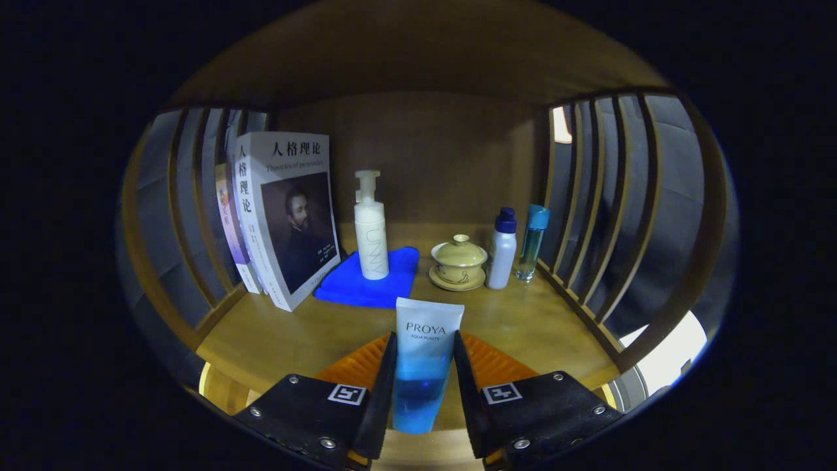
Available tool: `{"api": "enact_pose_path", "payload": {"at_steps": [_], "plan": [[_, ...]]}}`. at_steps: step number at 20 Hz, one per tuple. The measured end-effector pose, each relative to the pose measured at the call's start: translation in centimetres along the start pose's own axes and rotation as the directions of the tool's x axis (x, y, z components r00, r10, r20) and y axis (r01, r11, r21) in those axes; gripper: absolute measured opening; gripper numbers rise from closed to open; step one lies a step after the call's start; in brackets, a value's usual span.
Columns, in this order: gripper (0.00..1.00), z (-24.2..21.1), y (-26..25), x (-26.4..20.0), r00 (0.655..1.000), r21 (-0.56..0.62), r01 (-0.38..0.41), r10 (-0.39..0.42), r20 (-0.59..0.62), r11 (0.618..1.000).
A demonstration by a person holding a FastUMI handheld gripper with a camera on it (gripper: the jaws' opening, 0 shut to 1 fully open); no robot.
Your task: Pull open the drawer, take out the items inside it, and place them on the countertop above the cabinet.
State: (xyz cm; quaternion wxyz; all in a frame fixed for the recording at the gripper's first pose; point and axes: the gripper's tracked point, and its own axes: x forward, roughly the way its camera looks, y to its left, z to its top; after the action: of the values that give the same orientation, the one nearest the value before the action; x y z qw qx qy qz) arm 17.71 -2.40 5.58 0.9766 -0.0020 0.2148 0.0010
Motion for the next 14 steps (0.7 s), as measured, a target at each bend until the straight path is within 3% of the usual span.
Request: {"api": "enact_pose_path", "payload": {"at_steps": [3,6,9,14], "plan": [[0.52,-0.6,-0.2,1.6,1.0,-0.031,-0.028,0.028,-0.008,0.999],[0.6,0.0,-1.1,1.4,0.999,-0.095,-0.021,0.025,0.038,0.995],[0.94,1.1,-1.1,-0.5,0.994,-0.094,-0.019,0.028,0.102,0.995],[0.95,2.3,-0.5,-6.8,0.975,-0.043,-0.002,0.012,0.222,0.999]]}}
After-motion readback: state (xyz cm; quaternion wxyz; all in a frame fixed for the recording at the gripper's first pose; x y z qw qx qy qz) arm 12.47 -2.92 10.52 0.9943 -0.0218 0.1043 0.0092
